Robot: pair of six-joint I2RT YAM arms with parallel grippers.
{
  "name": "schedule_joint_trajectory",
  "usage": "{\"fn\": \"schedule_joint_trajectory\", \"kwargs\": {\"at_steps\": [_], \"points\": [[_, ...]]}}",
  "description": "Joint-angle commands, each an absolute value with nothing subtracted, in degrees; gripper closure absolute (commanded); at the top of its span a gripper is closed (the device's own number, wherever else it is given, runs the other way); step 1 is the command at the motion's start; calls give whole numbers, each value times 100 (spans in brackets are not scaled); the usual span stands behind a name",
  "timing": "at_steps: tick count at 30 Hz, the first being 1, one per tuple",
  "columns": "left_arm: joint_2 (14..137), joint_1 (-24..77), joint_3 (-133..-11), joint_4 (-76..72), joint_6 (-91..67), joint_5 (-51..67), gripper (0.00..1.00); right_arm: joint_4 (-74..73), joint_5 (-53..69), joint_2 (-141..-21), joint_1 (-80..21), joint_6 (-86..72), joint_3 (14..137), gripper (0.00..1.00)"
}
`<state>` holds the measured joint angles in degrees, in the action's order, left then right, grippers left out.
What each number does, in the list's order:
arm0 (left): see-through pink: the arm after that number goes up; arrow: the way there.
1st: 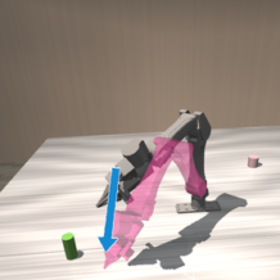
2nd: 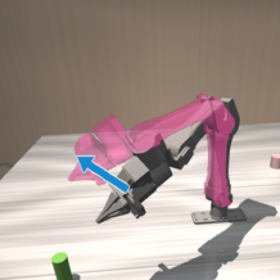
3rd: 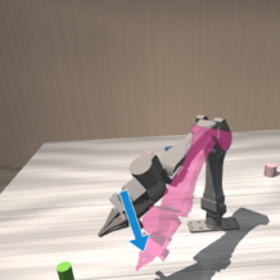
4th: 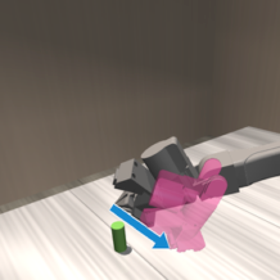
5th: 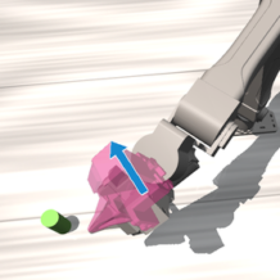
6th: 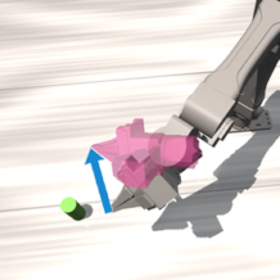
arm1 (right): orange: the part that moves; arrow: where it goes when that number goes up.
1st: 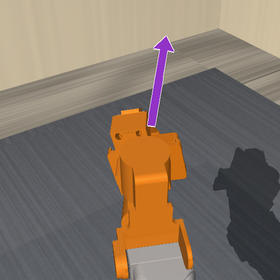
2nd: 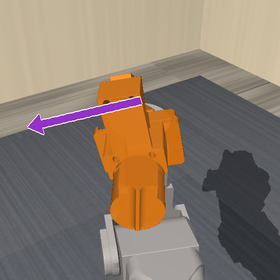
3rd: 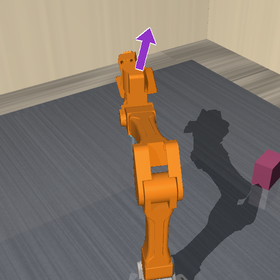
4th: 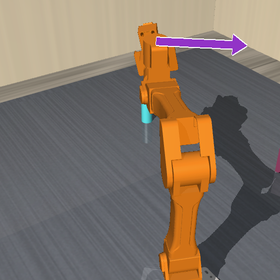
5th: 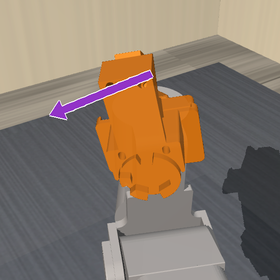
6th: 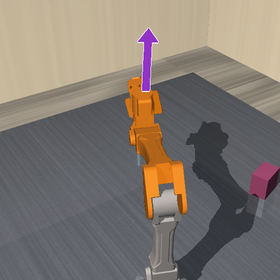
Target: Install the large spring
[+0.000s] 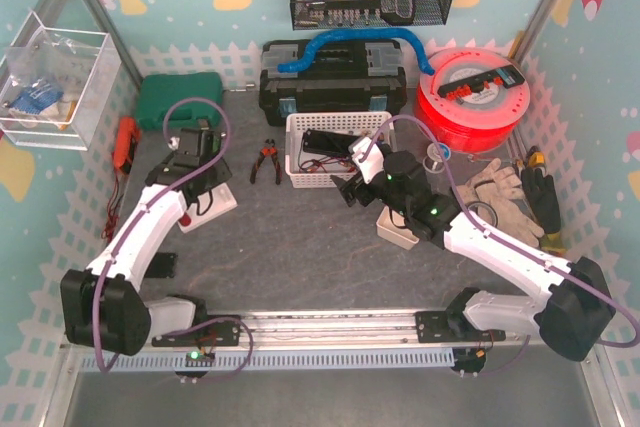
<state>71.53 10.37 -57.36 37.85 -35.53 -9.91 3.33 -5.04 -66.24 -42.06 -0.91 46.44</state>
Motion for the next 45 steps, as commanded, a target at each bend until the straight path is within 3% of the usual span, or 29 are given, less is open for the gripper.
{"fn": "schedule_joint_trajectory", "kwargs": {"at_steps": [1,39,45], "points": [[7243,1011,-5701,3709,-3521,-1091,100,247,-627,-6615,-4219,-46,4727,1],[7581,1054,-5057,3133,-3340,-1172,100,9,-677,-6303,-4219,-89,4619,1],[7761,1052,-5034,2954,-3325,-1116,90,-4,-670,-6301,-4219,-63,4632,1]]}}
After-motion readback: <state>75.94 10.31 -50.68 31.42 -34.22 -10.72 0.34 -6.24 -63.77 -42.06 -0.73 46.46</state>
